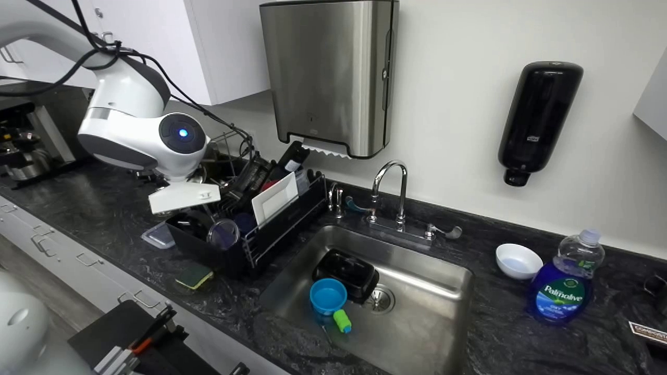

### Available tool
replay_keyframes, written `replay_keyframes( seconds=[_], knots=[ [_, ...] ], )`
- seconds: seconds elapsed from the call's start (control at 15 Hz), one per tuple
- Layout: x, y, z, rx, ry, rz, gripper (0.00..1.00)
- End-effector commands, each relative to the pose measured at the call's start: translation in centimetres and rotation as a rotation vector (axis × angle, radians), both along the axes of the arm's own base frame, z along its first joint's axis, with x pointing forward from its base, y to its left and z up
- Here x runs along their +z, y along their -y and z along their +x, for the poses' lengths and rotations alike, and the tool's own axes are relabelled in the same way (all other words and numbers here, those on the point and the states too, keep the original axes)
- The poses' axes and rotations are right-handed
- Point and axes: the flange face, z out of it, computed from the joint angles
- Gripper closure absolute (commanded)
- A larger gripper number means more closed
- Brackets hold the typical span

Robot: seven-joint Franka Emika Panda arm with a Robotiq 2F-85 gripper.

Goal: Remove the dark blue thermos from the dish rack and place it inside the sink

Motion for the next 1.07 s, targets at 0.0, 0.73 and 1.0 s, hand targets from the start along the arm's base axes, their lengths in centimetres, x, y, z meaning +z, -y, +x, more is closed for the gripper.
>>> replay_keyframes(
  seconds=[0.0, 0.73, 1.0],
  knots=[
    [-0.59, -0.07, -0.01, -0.015, 0.03, -0.015, 0.0],
    [-0.63, -0.2, -0.07, -0.02, 0.041, -0.028, 0.7],
    [-0.6, -0.25, -0.09, -0.023, 0.047, -0.037, 0.98]
  ],
)
